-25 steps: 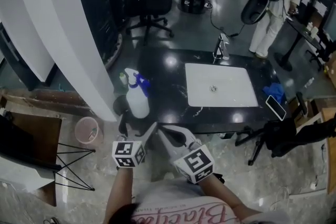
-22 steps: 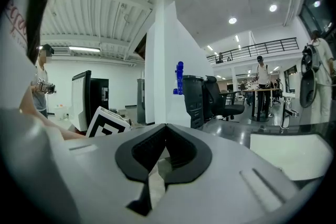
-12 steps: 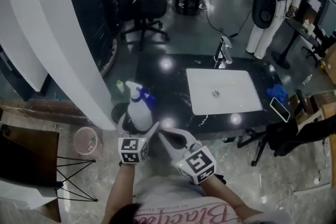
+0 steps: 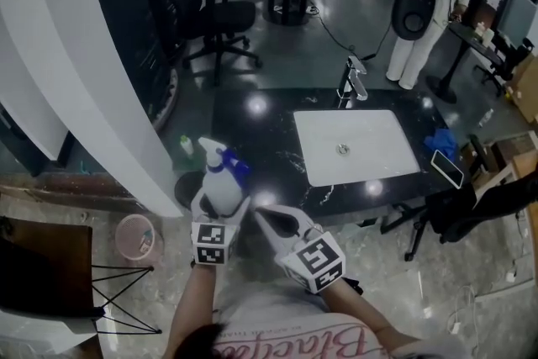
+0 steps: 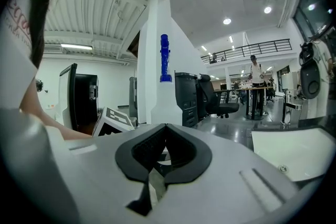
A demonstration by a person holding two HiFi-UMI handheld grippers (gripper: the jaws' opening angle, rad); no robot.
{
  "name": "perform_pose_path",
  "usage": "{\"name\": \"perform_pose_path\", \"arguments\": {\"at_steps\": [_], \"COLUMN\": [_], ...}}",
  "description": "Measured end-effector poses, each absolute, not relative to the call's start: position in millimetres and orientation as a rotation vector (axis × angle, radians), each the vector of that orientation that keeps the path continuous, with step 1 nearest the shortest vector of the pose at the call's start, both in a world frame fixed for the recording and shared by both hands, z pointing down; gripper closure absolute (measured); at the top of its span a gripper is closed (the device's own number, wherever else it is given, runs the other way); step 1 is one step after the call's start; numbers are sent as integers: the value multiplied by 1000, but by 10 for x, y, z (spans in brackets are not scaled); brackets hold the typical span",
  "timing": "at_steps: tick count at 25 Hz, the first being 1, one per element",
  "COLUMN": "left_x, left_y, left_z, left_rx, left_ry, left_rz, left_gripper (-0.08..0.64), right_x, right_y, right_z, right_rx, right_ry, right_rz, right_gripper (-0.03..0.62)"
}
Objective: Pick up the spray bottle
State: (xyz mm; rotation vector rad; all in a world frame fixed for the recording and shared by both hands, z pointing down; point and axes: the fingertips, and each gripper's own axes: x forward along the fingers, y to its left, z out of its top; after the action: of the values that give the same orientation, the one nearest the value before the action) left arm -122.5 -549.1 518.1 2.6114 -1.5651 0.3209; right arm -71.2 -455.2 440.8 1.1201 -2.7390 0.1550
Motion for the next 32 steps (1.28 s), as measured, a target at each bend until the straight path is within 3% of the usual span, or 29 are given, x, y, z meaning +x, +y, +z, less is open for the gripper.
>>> {"name": "perform_pose_path", "arguments": {"at_steps": [19,32], "left_x": [-1140,-1099], "left_y": [-5277,-5203], "left_z": [3826,3611], "left_rx": [2669,2658], "left_ry": [-1621,-1638], "left_rz": [223,170], "left_gripper": [155,155], "right_x": [-498,-375], "right_y": [-4640,-4675], "right_z": [3605,3437], "right_rx": [1190,1239], "right_ry": [-2864,-2840], "right_rz": [15,-76], "right_gripper": [591,591]}}
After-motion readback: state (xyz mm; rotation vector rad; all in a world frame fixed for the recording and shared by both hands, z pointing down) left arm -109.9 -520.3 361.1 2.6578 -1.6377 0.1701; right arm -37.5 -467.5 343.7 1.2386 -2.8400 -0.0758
